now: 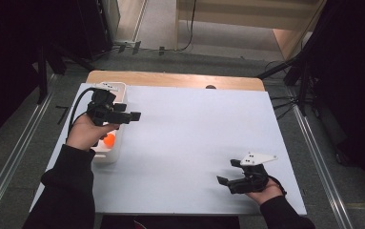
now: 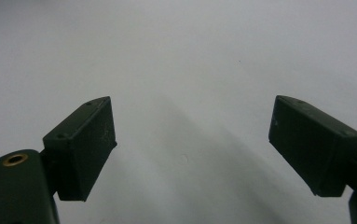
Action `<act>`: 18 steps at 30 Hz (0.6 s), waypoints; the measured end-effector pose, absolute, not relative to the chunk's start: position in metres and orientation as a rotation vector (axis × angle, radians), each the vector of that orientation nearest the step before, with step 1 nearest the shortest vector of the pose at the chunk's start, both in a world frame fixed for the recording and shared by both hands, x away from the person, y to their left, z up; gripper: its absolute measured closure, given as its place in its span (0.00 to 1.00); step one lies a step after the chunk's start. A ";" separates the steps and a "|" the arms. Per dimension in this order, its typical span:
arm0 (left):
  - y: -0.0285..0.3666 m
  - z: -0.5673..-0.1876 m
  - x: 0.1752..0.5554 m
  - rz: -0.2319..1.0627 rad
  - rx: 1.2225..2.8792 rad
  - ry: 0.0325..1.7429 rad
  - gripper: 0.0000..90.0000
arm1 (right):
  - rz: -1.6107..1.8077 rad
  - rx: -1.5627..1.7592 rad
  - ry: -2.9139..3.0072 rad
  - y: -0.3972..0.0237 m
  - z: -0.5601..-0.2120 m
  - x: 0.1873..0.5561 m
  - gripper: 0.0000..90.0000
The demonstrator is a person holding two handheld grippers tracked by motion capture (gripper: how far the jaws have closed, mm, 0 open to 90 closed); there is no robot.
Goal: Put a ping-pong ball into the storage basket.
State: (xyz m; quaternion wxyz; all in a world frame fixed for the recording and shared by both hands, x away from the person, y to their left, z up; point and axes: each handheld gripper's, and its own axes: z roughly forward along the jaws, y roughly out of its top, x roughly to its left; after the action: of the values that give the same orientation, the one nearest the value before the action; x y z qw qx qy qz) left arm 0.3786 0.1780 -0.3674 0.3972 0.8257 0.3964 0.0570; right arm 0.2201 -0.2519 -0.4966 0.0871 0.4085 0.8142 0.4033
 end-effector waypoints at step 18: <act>0.162 -0.371 0.366 0.096 2.095 0.901 0.29 | 1.206 1.216 2.426 -0.252 -0.497 0.220 0.15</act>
State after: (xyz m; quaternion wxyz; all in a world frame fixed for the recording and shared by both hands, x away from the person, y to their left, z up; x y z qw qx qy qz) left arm 0.3663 0.1623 -0.3706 0.4164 0.8345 0.3588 0.0382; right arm 0.2203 -0.2525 -0.4967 0.0861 0.4079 0.8139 0.4047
